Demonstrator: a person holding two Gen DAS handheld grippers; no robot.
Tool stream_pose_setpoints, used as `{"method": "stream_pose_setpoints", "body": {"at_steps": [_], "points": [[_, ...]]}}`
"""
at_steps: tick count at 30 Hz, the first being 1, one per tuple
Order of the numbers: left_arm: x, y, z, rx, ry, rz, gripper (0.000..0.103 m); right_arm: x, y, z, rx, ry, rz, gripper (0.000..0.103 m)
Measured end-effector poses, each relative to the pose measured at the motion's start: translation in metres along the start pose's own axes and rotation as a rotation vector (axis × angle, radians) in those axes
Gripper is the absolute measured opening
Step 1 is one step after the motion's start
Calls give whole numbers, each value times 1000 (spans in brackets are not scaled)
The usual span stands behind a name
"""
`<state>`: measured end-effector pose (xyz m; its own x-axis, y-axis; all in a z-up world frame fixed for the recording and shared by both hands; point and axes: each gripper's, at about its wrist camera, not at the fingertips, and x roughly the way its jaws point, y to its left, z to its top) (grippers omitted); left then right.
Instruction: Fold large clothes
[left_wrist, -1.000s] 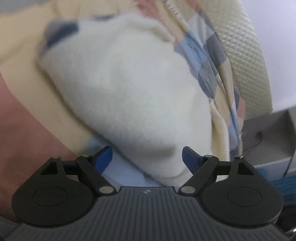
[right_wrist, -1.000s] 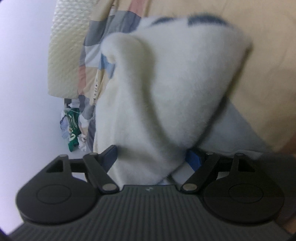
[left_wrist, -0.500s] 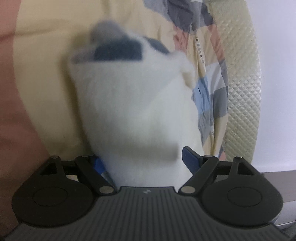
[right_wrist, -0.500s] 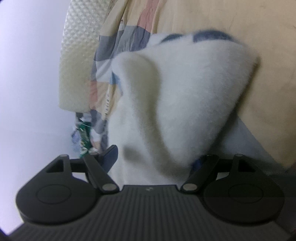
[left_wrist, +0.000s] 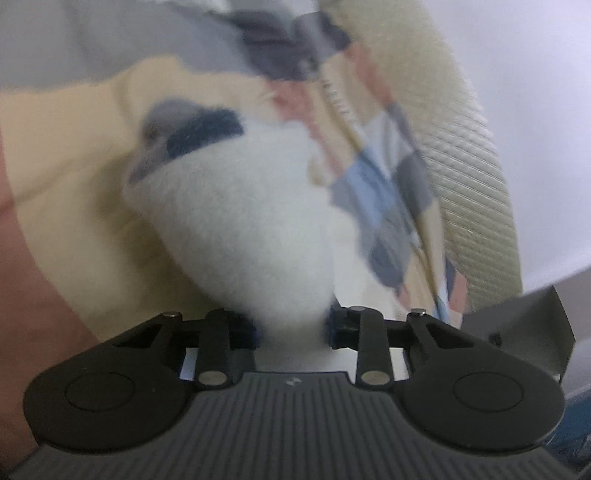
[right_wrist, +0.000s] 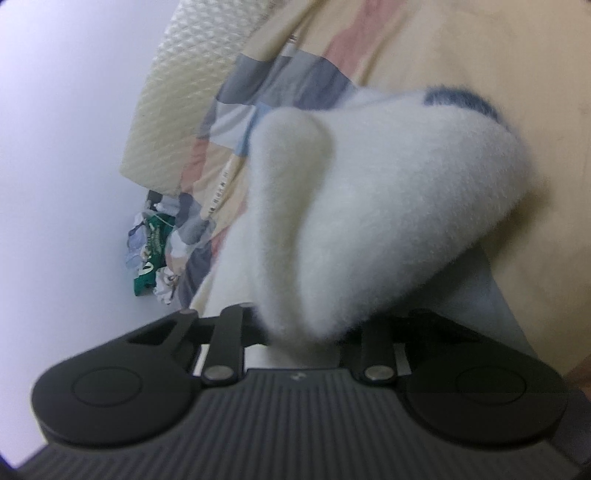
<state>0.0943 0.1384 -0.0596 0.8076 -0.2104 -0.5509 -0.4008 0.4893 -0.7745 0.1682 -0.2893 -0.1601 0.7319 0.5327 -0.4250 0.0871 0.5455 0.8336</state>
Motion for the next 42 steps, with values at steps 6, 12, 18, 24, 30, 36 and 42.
{"method": "stream_pose_setpoints", "body": {"at_steps": [6, 12, 18, 24, 30, 36, 42], "points": [[-40, -28, 2, 61, 15, -15, 34, -38, 34, -1, -62, -25, 25, 29], [-99, -42, -10, 149, 71, 5, 34, -84, 52, -20, -85, -25, 9, 29], [-130, -24, -29, 163, 132, -16, 35, -123, 56, -42, -141, -40, -6, 30], [-120, -7, -31, 150, 187, -23, 55, -117, 46, -48, -157, -23, -46, 36], [-121, -15, -24, 159, 152, -110, 64, -125, 58, -46, -214, -42, -14, 40], [-110, -30, -10, 154, 129, -165, 64, -118, 69, -29, -244, -52, 19, 41], [-91, -50, 5, 195, 94, -183, 64, -104, 81, -8, -249, -54, 40, 42]]}}
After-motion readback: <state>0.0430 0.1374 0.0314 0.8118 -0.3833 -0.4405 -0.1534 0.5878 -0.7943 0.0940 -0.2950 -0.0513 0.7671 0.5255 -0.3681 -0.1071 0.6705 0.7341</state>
